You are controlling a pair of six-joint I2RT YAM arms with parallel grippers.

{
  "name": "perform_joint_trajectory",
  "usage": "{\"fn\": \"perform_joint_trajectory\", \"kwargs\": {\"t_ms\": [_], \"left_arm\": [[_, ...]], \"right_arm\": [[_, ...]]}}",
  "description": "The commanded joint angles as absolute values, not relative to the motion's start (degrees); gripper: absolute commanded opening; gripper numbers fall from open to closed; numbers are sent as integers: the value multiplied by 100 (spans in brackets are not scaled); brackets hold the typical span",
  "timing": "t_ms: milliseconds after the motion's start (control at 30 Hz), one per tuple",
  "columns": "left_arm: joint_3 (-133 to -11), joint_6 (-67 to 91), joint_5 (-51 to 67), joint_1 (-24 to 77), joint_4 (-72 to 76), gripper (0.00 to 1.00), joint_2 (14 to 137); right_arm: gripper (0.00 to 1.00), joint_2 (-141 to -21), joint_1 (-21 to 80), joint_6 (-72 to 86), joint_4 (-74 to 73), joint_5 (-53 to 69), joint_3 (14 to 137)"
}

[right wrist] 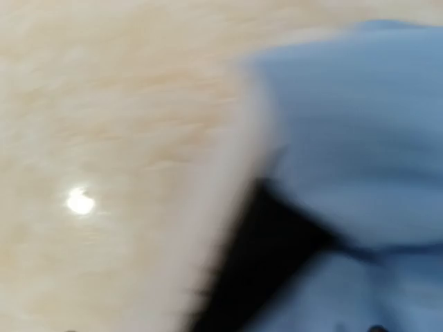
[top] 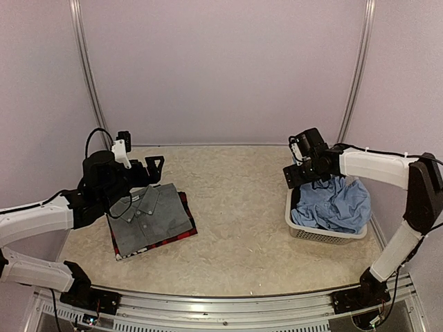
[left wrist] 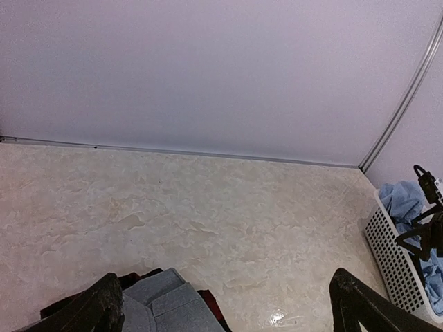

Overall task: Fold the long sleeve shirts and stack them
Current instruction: Move the bin to the corner of the board.

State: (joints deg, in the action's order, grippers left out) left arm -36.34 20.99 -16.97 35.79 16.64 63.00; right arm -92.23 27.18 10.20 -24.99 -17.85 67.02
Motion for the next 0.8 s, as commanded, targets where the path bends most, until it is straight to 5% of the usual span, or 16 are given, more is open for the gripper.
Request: {"fn": "perform_joint_trajectory", "kwargs": {"t_ms": [0,167,333,767], "left_arm": [[-3577,2171,-1748,3621,1641,99,6276],[-3552,2153,-1789,3639,1593,99,6203],[-3471,2145,-1832,3647,1601,99,6104],[-3344,2154,-1905,3648,1613,99,6045]], "right_arm": [[84,-9965,3040,1443,-2490,-1530,7061],[76,-10533,3058,1458,-2407,-1408,7204],[54,-10586,3054,1320,-2433,-1416,7383],[28,-10940,2846,295,-2314,-1528,7736]]}}
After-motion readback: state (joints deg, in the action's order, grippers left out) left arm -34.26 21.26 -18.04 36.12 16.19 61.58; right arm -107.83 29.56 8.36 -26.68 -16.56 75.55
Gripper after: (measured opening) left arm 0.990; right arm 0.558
